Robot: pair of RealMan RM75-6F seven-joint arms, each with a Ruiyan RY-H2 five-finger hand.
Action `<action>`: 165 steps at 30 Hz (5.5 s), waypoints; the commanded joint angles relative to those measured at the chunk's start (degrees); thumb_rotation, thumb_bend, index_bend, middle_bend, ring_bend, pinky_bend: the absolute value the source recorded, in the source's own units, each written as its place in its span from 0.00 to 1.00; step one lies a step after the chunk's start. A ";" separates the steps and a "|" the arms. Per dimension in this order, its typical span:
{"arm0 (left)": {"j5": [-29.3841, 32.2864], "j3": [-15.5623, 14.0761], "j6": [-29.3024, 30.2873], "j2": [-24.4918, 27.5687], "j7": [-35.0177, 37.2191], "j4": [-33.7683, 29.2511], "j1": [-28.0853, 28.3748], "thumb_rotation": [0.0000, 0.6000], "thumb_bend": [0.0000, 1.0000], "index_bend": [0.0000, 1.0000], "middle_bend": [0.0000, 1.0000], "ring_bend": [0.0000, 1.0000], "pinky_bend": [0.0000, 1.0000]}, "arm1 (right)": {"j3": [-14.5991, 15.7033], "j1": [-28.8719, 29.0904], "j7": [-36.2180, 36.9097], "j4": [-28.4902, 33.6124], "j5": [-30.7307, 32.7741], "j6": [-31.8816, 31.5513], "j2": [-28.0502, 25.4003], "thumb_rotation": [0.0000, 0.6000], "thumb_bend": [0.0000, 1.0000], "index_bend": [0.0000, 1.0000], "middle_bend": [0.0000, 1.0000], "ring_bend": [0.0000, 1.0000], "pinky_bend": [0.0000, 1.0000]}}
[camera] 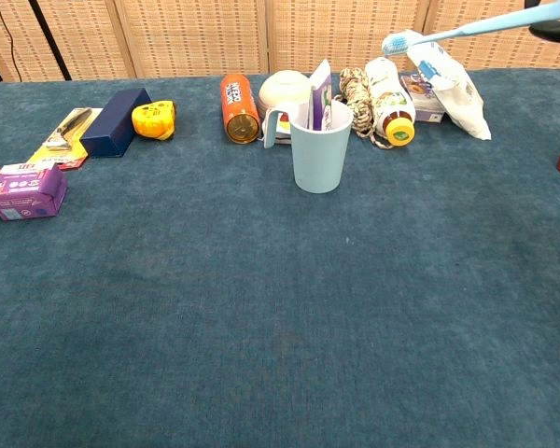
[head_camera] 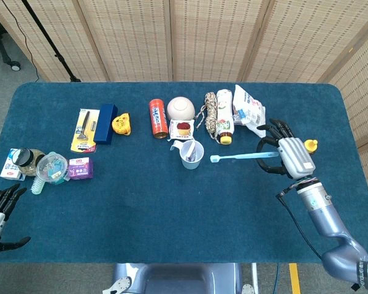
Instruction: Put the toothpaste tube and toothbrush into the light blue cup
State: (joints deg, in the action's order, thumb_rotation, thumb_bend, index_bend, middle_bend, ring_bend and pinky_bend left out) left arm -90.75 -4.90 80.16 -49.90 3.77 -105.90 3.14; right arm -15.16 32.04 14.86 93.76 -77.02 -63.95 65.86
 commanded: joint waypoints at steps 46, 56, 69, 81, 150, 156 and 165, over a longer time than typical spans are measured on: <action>1.02 0.26 -1.26 0.47 1.71 0.67 0.72 1.00 0.00 0.00 0.00 0.00 0.00 | -1.66 19.54 -52.46 -5.50 12.07 0.43 15.06 1.00 0.39 0.64 0.23 0.00 0.06; 1.25 0.30 -1.30 0.40 1.44 0.52 0.71 1.00 0.00 0.00 0.00 0.00 0.00 | -2.40 20.77 -53.87 -7.13 10.05 -0.81 14.88 1.00 0.39 0.65 0.23 0.00 0.07; 1.19 0.27 -1.34 0.48 1.79 0.63 0.74 1.00 0.00 0.00 0.00 0.00 0.00 | 0.38 21.41 -57.80 -11.09 4.04 -2.61 14.95 1.00 0.39 0.65 0.25 0.01 0.09; 1.35 0.31 -1.52 0.61 2.24 0.69 0.84 1.00 0.00 0.00 0.00 0.00 0.00 | 3.20 22.59 -60.54 -12.49 -3.75 -3.01 15.97 1.00 0.39 0.65 0.25 0.02 0.12; 1.05 0.14 -1.42 1.10 3.72 1.17 0.81 1.00 0.00 0.00 0.00 0.00 0.00 | 3.77 20.49 -61.64 -14.21 -14.00 -4.37 13.23 1.00 0.40 0.19 0.25 0.04 0.18; 0.79 0.07 -0.83 1.21 4.19 1.33 0.50 1.00 0.00 0.00 0.00 0.00 0.00 | 2.71 14.54 -52.47 -11.21 -12.45 -11.86 8.14 1.00 0.40 0.20 0.23 0.04 0.18; -0.86 -0.54 -0.06 1.24 3.55 1.72 0.08 1.00 0.00 0.00 0.00 0.00 0.00 | 3.91 2.90 -36.47 -2.68 -4.77 -17.25 -0.57 1.00 0.04 0.03 0.01 0.00 0.01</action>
State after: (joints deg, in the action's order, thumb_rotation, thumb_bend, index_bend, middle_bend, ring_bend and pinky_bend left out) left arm -91.22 -5.26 80.03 -48.71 7.51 -104.32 3.26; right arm -12.18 39.37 -26.72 87.15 -85.08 -79.59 69.24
